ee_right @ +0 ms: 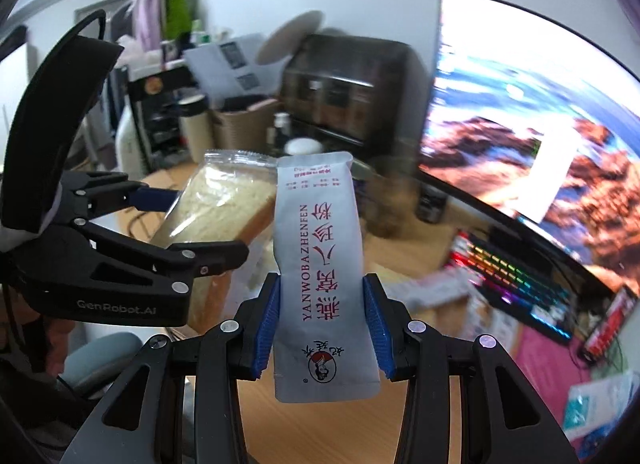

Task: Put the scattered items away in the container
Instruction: 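Carry the bread and packet over the wire basket and release both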

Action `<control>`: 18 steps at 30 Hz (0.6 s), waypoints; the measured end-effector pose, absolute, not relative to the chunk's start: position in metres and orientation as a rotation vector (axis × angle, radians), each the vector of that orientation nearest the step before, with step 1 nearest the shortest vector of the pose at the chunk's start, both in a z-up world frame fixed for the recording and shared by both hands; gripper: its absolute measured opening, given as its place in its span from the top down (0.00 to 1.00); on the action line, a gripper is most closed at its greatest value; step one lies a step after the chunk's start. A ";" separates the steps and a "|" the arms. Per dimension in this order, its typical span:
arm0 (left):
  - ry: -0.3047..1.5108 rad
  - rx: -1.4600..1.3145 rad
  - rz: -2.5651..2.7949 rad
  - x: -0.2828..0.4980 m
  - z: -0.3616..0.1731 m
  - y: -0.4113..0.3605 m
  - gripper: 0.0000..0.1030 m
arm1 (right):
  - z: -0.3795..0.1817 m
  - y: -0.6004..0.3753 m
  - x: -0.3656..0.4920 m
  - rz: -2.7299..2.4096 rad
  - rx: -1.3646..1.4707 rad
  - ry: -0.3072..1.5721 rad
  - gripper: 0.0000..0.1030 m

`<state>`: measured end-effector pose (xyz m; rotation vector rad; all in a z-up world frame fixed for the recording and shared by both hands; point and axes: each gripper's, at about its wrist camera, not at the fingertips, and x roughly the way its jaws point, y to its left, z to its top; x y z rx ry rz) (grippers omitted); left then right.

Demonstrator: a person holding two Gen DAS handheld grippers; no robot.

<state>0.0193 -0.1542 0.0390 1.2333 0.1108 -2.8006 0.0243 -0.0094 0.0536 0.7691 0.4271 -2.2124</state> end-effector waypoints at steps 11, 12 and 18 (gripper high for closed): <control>0.203 1.267 -2.715 0.017 0.012 -0.211 0.24 | 0.028 -0.076 0.020 -2.110 0.824 0.482 0.59; 0.206 1.267 -2.715 0.016 0.011 -0.213 0.24 | 0.026 -0.078 0.019 -2.107 0.829 0.483 0.59; 0.145 1.288 -2.682 0.012 0.007 -0.213 0.23 | 0.021 -0.084 0.012 -2.112 0.834 0.489 0.52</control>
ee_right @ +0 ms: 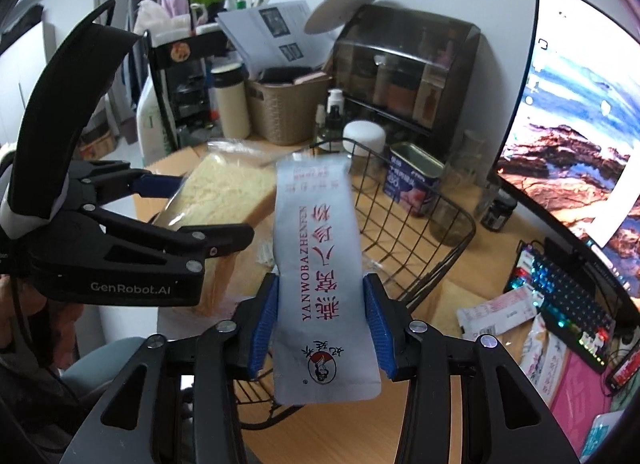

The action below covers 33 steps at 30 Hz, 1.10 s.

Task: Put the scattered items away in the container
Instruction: 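Carry the bread and packet over the wire basket and release both, then move both grippers back to the packets beside the keyboard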

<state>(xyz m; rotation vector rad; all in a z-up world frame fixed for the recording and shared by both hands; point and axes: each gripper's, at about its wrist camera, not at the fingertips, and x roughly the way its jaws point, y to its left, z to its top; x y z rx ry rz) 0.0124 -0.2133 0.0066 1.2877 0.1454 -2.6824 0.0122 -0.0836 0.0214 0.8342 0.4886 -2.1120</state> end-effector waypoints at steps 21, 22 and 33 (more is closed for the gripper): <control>0.029 1.245 -2.781 0.007 0.032 -0.150 0.22 | 0.051 -0.002 0.010 -2.274 0.797 0.357 0.46; 0.020 1.245 -2.790 0.007 0.033 -0.144 0.22 | 0.053 0.006 0.010 -2.290 0.796 0.346 0.46; -0.081 1.305 -2.895 -0.019 0.028 -0.058 0.22 | 0.057 0.110 0.004 -2.446 0.837 0.279 0.46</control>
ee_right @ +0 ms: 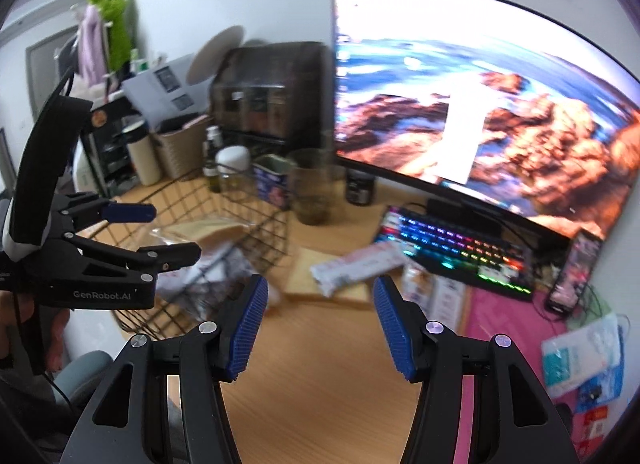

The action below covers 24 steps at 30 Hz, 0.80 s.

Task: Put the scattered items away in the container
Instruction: 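Move both grippers back to the packets beside the keyboard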

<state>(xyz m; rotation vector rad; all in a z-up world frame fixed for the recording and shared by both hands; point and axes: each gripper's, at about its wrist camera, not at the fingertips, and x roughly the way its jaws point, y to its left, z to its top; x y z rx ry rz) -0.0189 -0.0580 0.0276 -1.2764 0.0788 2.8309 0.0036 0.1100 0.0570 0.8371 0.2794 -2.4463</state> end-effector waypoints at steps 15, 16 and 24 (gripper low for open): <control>0.208 -1.384 2.680 -0.092 -0.016 0.033 0.22 | 0.020 0.198 -0.041 -2.500 0.979 0.207 0.46; 0.213 -1.394 2.672 -0.098 -0.019 0.035 0.22 | 0.015 0.201 -0.047 -2.501 0.995 0.196 0.46; 0.216 -1.496 2.628 -0.148 -0.051 0.044 0.22 | -0.017 0.212 -0.096 -2.460 1.089 0.161 0.46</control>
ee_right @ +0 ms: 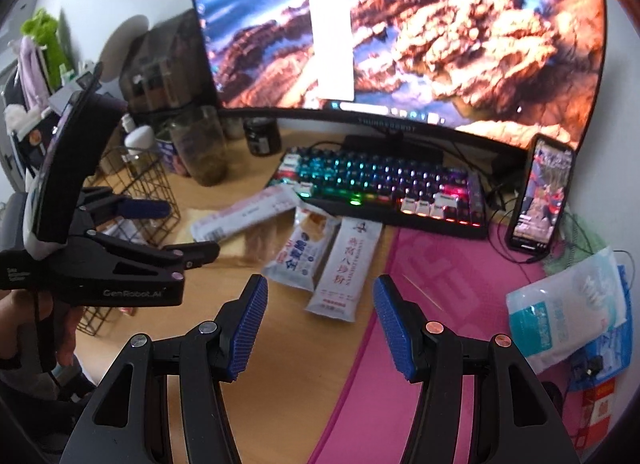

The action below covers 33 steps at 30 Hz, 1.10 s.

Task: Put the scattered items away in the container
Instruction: 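Move both grippers back to the packets beside the keyboard, then grasp a white snack bar with the left gripper while the right grasps a wheat cracker packet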

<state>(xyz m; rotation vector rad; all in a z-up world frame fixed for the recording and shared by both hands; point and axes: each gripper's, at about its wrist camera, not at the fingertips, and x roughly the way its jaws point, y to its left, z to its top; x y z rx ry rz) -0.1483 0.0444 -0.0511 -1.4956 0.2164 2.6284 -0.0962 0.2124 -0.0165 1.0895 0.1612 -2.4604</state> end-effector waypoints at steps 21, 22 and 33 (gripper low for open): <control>0.106 -1.695 2.594 -0.208 -0.106 0.018 0.21 | -0.056 0.201 -0.152 -2.363 1.178 0.134 0.46; 0.100 -1.692 2.594 -0.208 -0.107 0.017 0.21 | -0.057 0.200 -0.152 -2.363 1.182 0.135 0.46; -0.011 -1.641 2.515 -0.187 -0.099 0.013 0.50 | -0.055 0.193 -0.148 -2.359 1.166 0.142 0.46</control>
